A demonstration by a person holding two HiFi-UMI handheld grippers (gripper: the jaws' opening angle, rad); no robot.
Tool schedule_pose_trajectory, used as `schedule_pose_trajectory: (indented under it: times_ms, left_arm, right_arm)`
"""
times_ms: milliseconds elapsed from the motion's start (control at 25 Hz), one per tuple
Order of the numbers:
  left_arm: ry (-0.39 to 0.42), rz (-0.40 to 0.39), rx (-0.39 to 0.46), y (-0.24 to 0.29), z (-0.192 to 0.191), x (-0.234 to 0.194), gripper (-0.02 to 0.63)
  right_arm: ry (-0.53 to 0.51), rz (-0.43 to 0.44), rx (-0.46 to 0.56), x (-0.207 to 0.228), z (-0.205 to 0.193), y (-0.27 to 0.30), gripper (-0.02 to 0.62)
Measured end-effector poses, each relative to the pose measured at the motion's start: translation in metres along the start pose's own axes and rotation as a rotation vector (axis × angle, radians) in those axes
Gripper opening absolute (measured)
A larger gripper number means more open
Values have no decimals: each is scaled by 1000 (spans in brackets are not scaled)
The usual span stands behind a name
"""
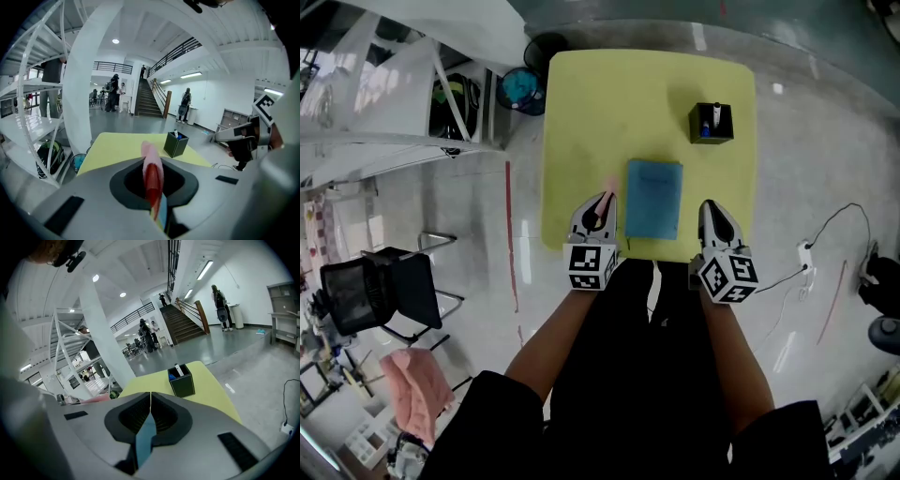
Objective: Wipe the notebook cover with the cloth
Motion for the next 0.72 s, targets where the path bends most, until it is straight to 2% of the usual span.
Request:
schedule_pose_trajectory:
  times_ms: [200, 400, 520, 720]
  left_arm:
    - [-22, 72, -35, -1, -15, -8, 31]
    - [-17, 106, -70, 19, -44, -17, 31]
    - [-42, 134, -68, 36, -58, -24, 31]
    - [-28, 127, -63, 66, -79, -15, 31]
  right_arm:
    - [-34, 46, -43, -7, -1, 6, 32]
    - [-78, 109, -85, -6, -10, 28, 32]
    - [-96, 158, -105, -4, -18, 42, 32]
    - [-99, 194, -135, 10, -42, 60, 32]
Point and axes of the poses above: the fingertips, and each gripper's own axes: y forward along the fingers, x to its right, z out of its top, the point moved 9 cm from there along -y, backward along the fingers, and after that the axes turned 10 degrees about -y, right-handed, at the moved point
